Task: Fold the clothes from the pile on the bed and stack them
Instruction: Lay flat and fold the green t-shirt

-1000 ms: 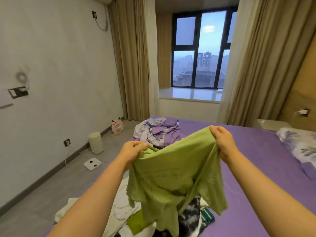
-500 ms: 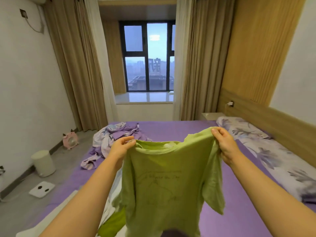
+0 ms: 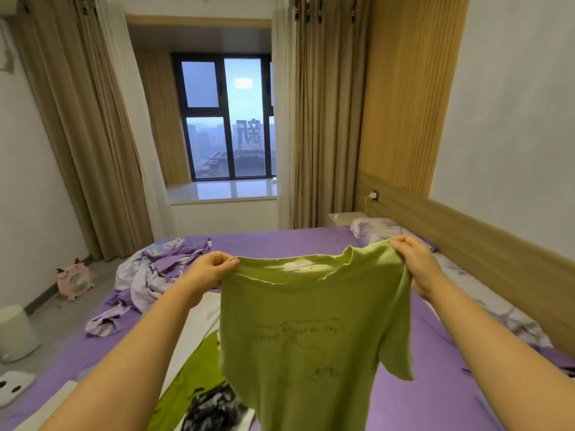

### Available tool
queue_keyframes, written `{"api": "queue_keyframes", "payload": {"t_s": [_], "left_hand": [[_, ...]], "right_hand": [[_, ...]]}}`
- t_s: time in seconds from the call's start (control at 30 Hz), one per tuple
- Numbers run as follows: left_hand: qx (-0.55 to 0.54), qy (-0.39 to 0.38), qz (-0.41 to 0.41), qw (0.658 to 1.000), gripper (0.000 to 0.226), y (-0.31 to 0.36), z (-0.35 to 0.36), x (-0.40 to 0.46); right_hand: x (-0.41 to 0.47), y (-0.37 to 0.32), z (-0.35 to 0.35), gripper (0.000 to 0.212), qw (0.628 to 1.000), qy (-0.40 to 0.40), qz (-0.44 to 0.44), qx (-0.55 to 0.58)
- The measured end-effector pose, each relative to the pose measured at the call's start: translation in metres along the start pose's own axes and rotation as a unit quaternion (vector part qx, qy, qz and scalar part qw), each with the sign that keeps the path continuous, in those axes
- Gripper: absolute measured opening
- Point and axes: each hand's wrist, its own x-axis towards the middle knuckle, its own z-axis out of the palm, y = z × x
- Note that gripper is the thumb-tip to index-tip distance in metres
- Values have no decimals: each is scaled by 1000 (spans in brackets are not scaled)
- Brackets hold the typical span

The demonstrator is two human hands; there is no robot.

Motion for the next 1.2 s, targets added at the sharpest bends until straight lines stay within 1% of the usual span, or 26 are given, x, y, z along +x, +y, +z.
{"api": "queue_keyframes", "payload": {"t_s": [0.07,0.17,0.2,0.27,0.33,0.43,0.53,0.63,0.67,0.73,0.83,0.9,0.97,1.07,1.2], "left_hand": [[8,30,16,999,24,11,24,8],[59,103,43,992,24,28,62,17],[78,129,51,987,25,33,74,20],[101,163,58,980,23,43,94,24],[108,180,67,975,24,52,111,26],[117,191,78,971,26,62,132,28],[119,188,73,972,26,71,149,27],[109,200,73,971,25,77,157,26],[104,205,72,970,25,79,159,26],[101,209,70,970,25,81,164,26],[91,206,70,972,23,84,172,26],[74,202,70,974,23,86,177,28],[63,194,68,977,24,88,181,31],[55,179,61,980,25,92,182,34],[42,165,65,983,23,96,177,36]], "right_hand": [[6,-4,-23,11,998,-34,-22,-43],[16,-14,-58,7,989,-103,-36,-100],[20,-18,-70,10,984,-131,-27,-115],[29,-22,-95,25,970,-198,-1,-144],[37,-24,-117,36,953,-248,12,-174],[50,-24,-141,35,937,-286,25,-200],[61,-21,-159,34,912,-349,50,-212],[65,-17,-170,42,892,-397,74,-205],[67,-15,-173,43,890,-402,77,-203],[69,-10,-175,38,896,-388,70,-205],[70,-6,-171,22,921,-336,50,-189],[69,-3,-165,16,940,-297,35,-164],[67,-1,-160,15,952,-273,19,-137],[66,1,-152,11,959,-271,2,-87],[70,0,-144,15,973,-228,14,-19]]}}
